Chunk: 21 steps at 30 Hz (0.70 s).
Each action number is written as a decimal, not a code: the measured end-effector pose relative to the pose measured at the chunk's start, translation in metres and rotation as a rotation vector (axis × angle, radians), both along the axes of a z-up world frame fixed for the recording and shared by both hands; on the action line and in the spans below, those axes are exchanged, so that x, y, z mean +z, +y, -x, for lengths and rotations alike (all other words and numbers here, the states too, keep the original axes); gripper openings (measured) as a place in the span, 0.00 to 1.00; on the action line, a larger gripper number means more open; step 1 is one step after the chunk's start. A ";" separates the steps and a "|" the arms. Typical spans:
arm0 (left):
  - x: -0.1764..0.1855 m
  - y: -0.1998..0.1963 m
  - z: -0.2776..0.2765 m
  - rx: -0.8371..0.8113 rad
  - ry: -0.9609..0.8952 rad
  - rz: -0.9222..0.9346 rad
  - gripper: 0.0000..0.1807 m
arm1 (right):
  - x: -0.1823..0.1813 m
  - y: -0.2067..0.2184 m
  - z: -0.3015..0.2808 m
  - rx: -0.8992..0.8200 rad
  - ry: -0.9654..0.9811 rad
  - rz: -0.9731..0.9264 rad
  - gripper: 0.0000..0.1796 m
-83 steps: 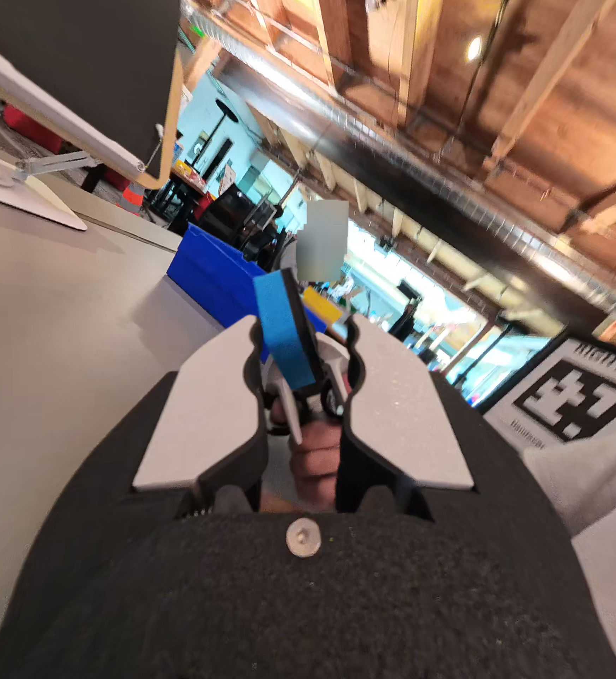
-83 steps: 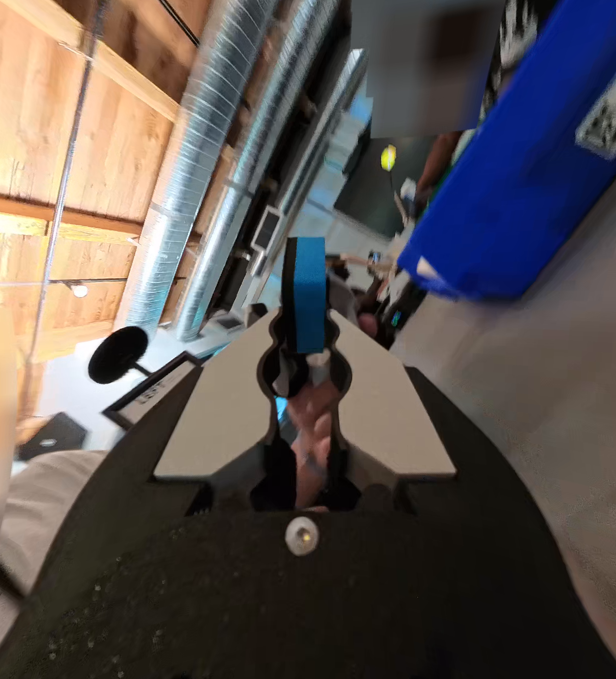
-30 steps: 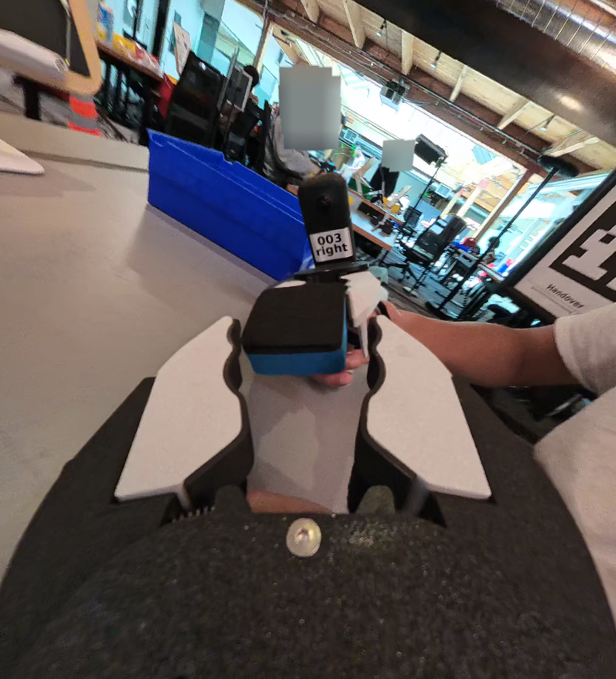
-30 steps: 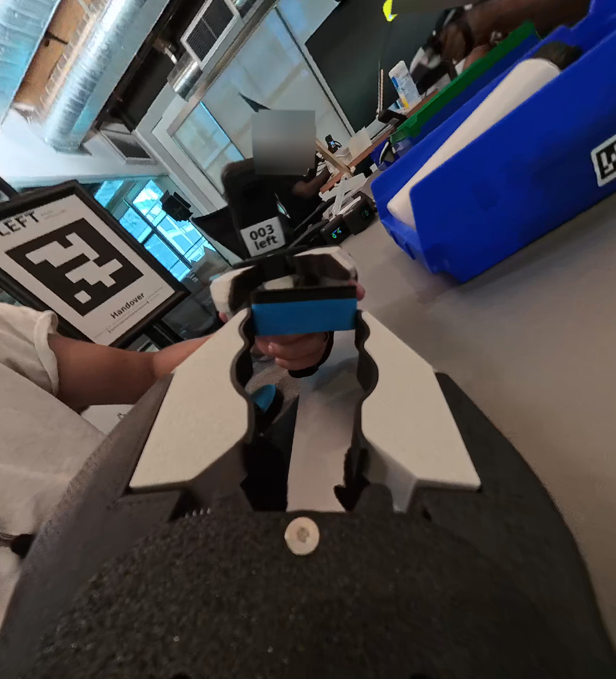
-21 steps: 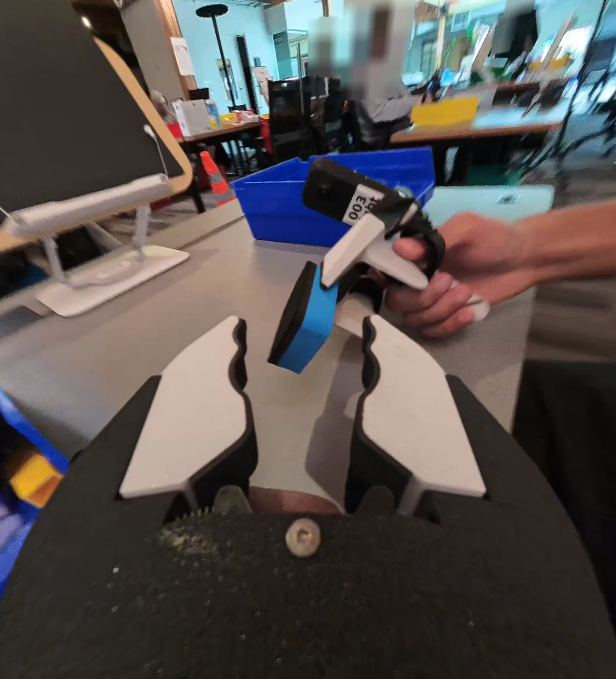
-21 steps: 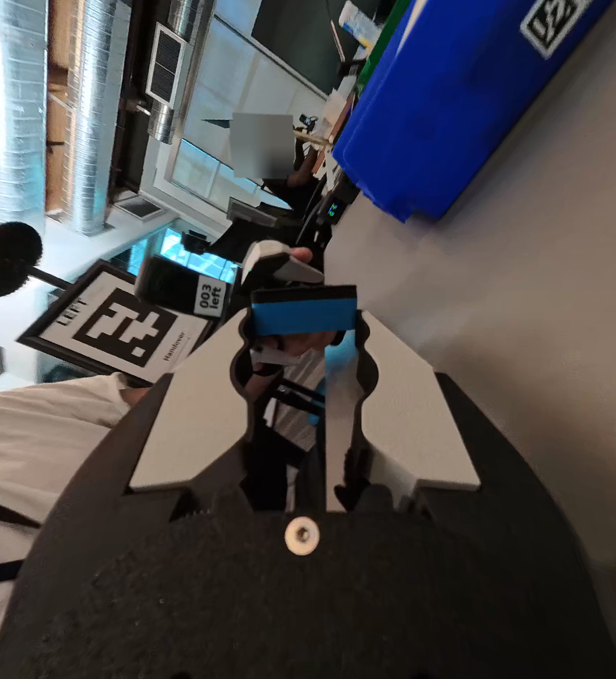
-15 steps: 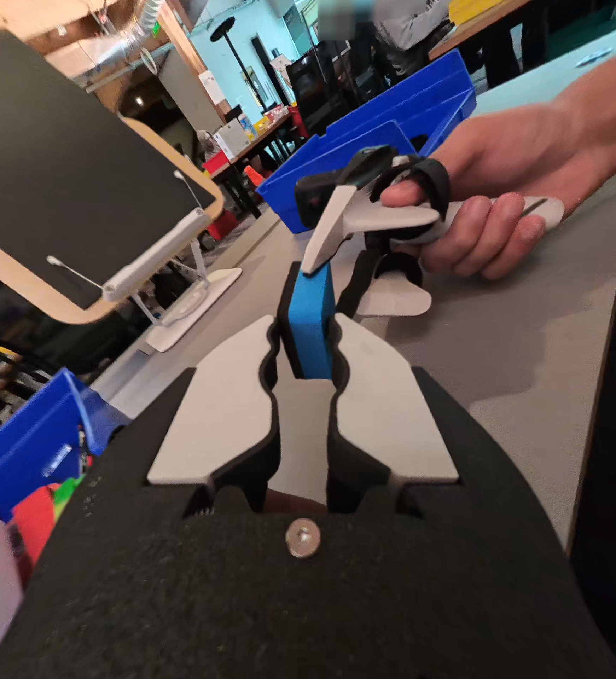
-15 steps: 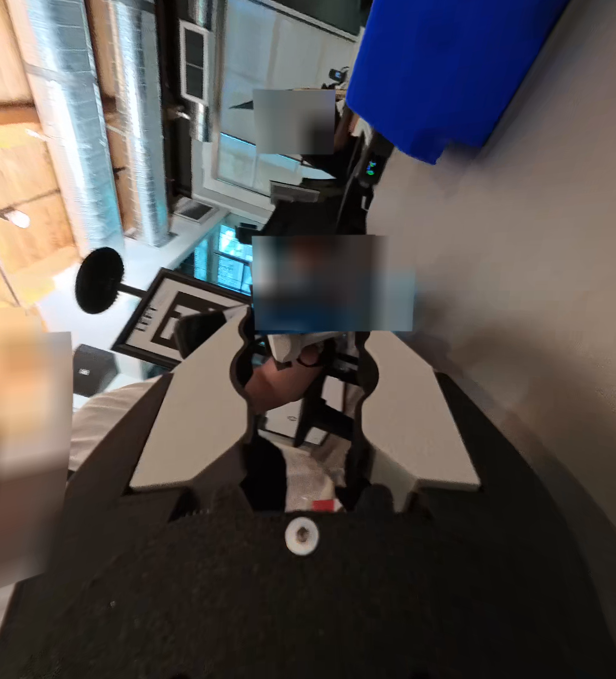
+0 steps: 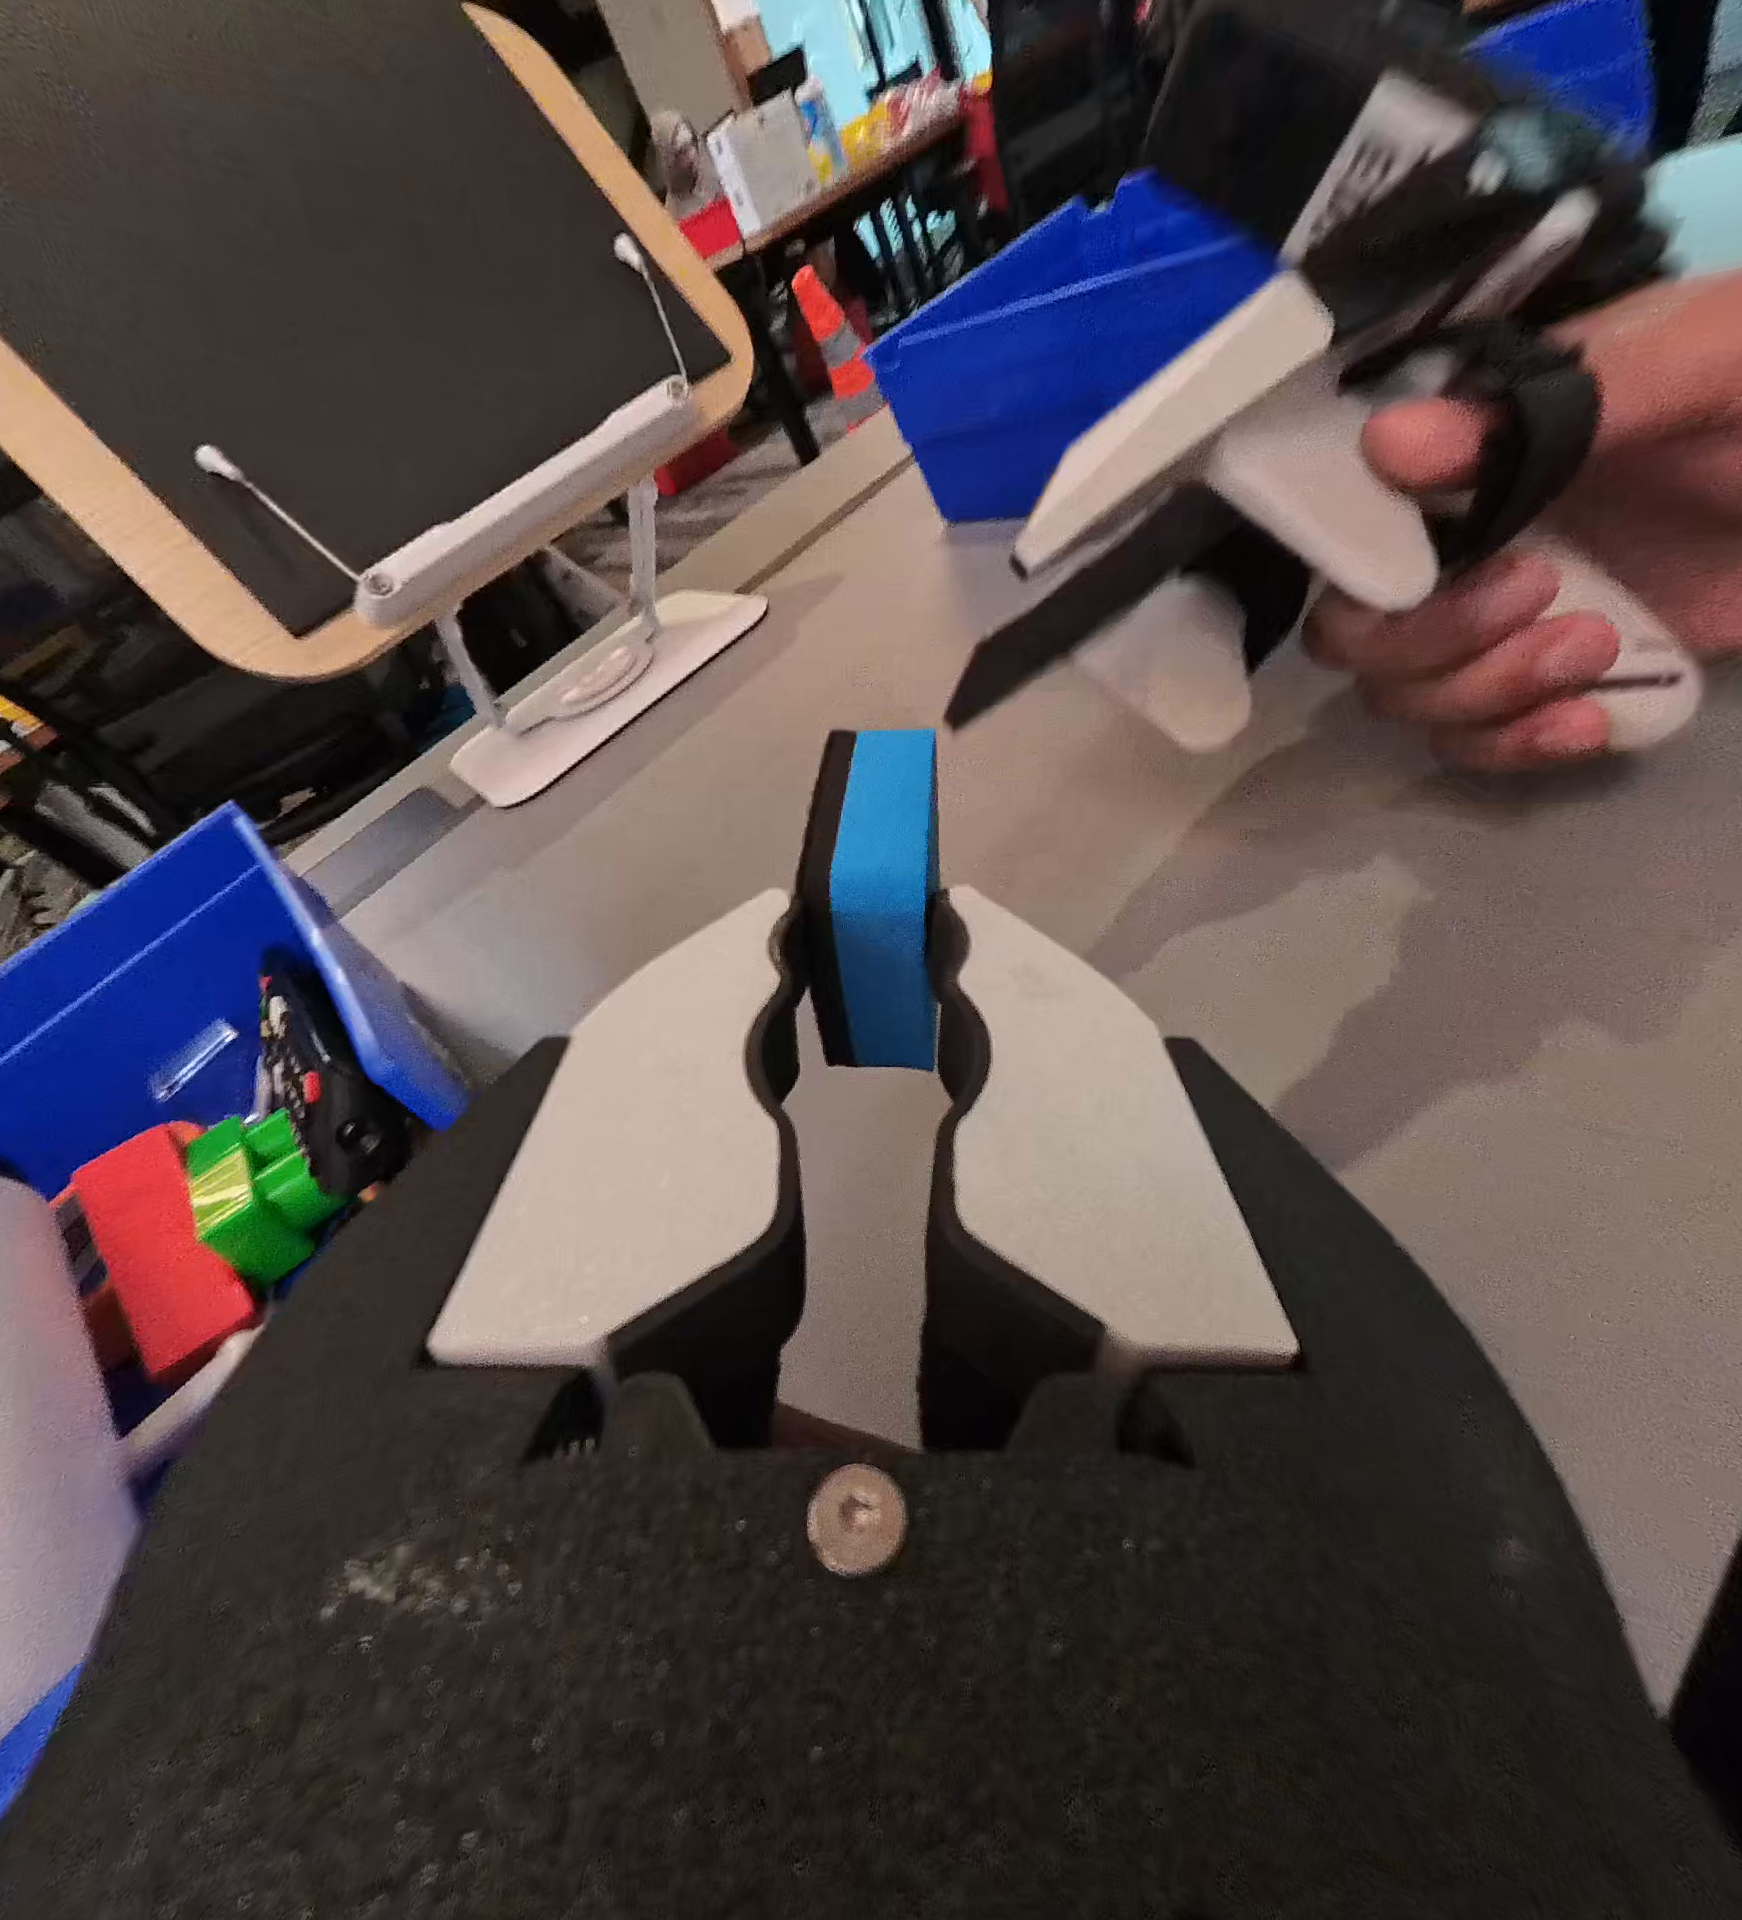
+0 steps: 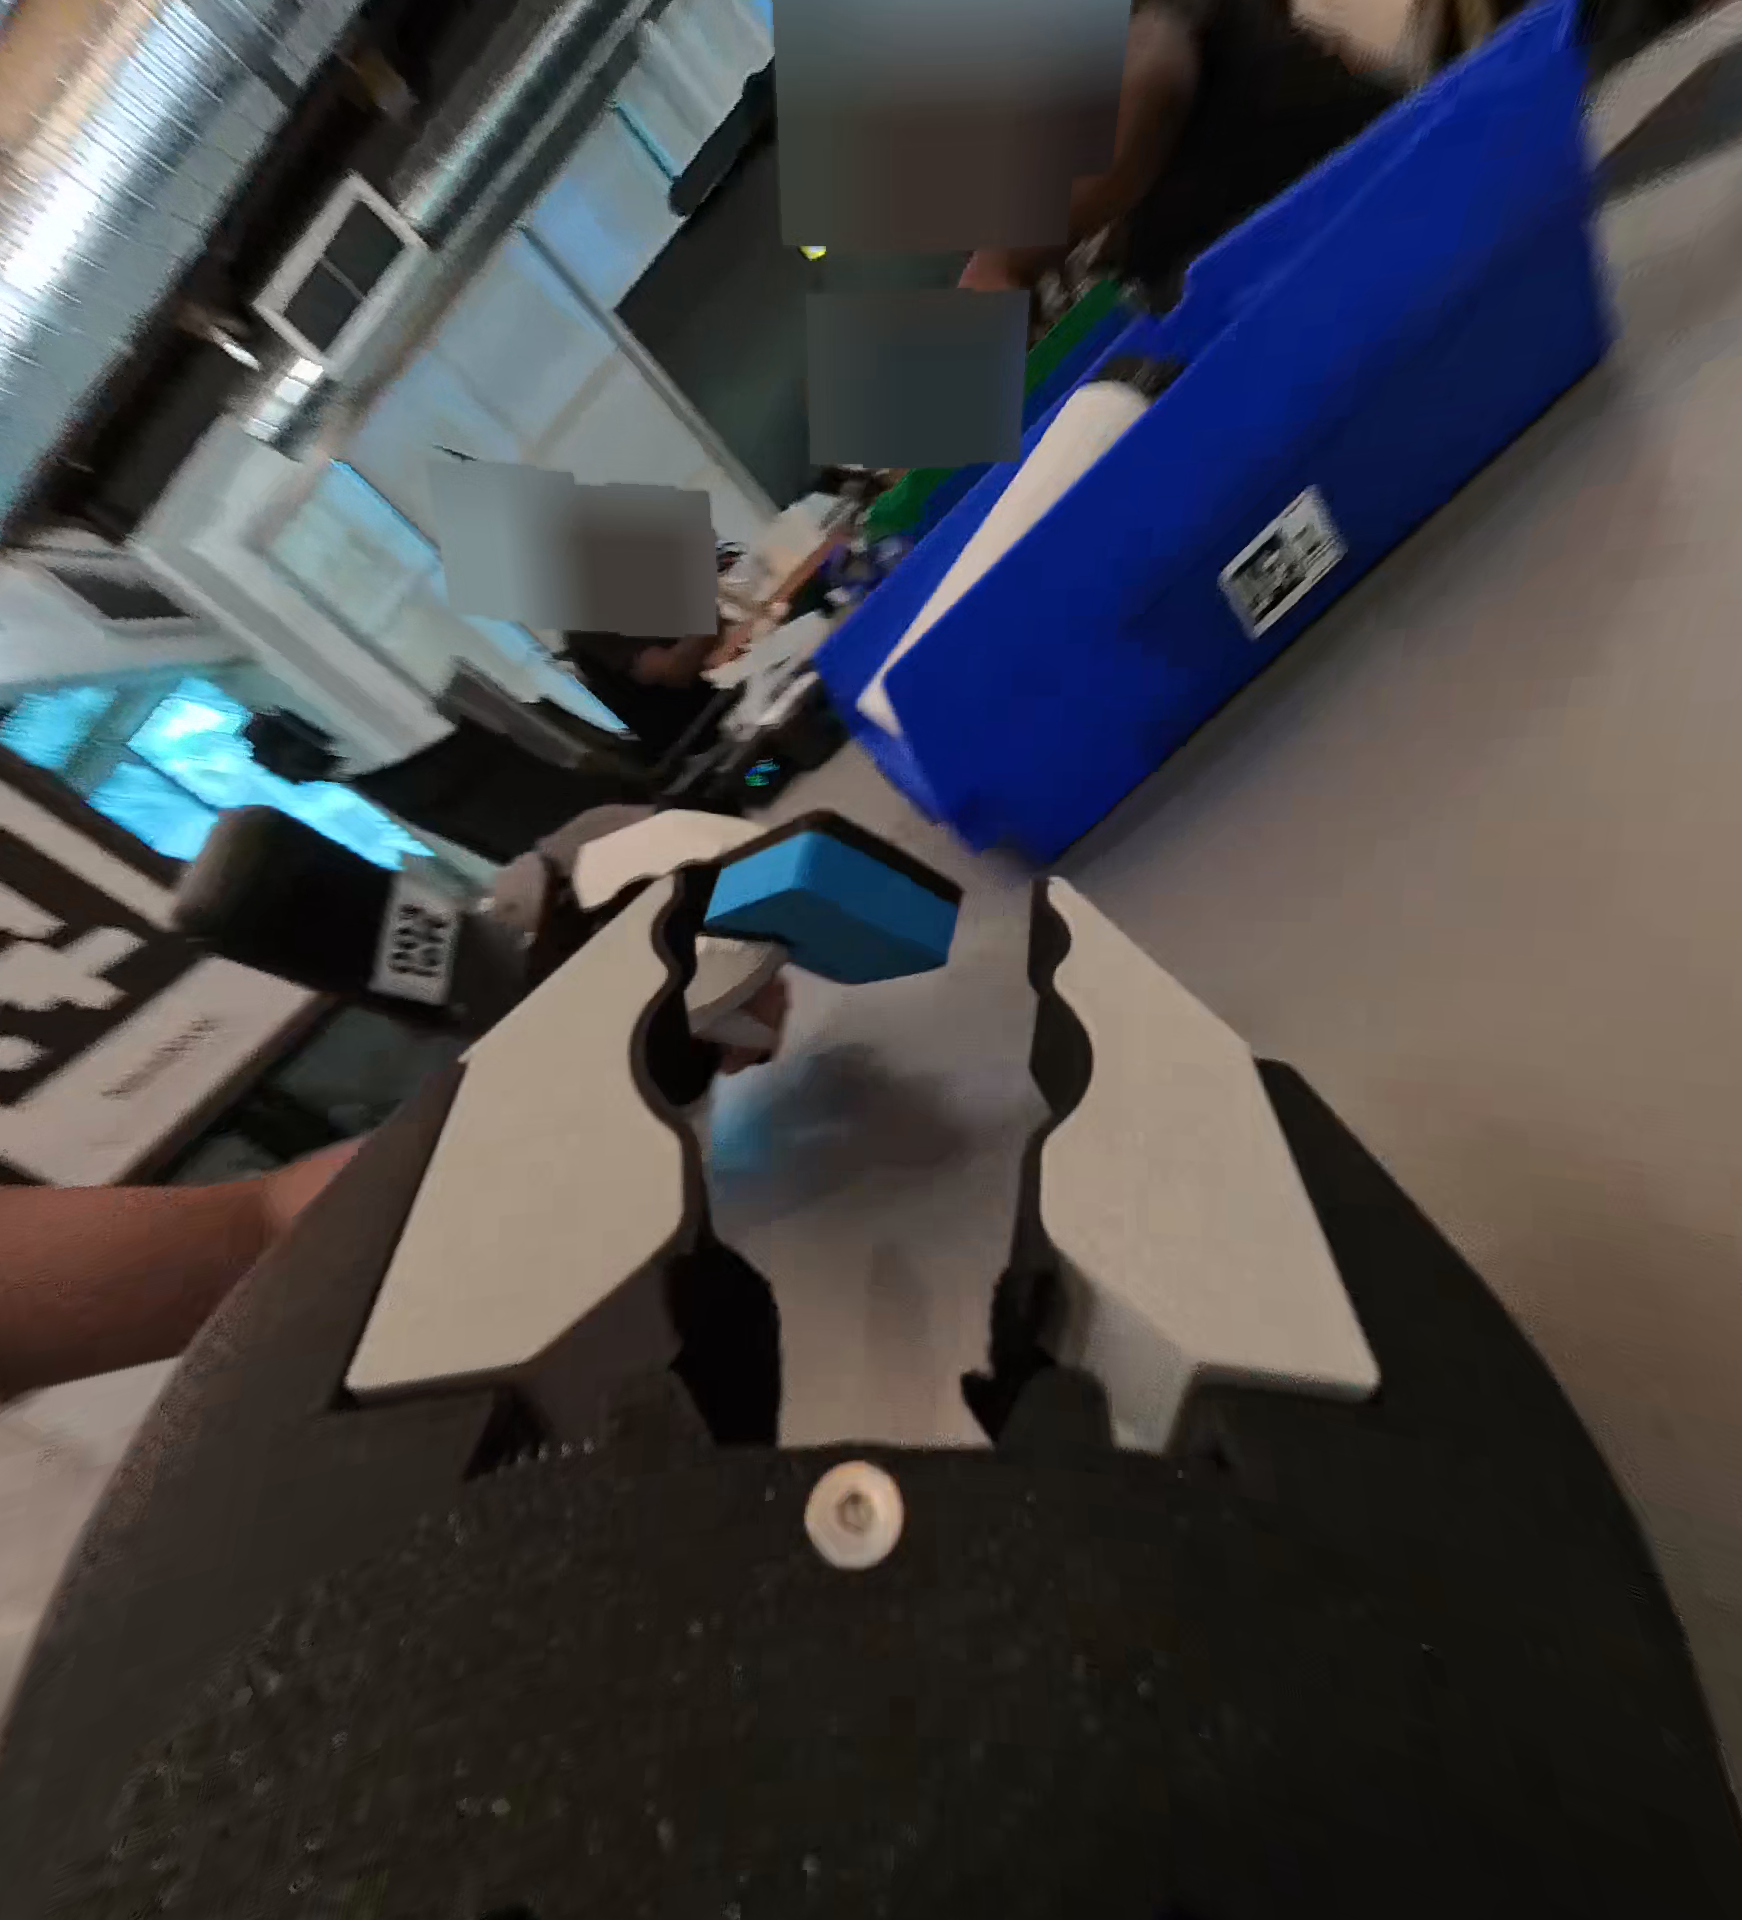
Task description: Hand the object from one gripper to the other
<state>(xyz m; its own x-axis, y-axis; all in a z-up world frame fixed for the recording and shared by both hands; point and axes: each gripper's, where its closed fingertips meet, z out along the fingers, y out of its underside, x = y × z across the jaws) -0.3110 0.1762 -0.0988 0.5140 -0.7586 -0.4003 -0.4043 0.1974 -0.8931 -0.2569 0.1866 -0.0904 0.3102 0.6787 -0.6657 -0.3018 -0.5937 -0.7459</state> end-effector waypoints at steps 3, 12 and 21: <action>-0.006 0.003 0.000 0.057 0.117 -0.082 0.12 | 0.007 0.001 -0.001 -0.122 -0.177 -0.098 0.36; -0.011 -0.003 -0.014 0.122 0.383 -0.328 0.12 | -0.022 -0.014 0.027 -0.186 -0.510 -0.078 0.36; -0.021 -0.011 -0.024 0.082 0.435 -0.343 0.12 | -0.035 -0.018 0.033 -0.126 -0.549 -0.080 0.29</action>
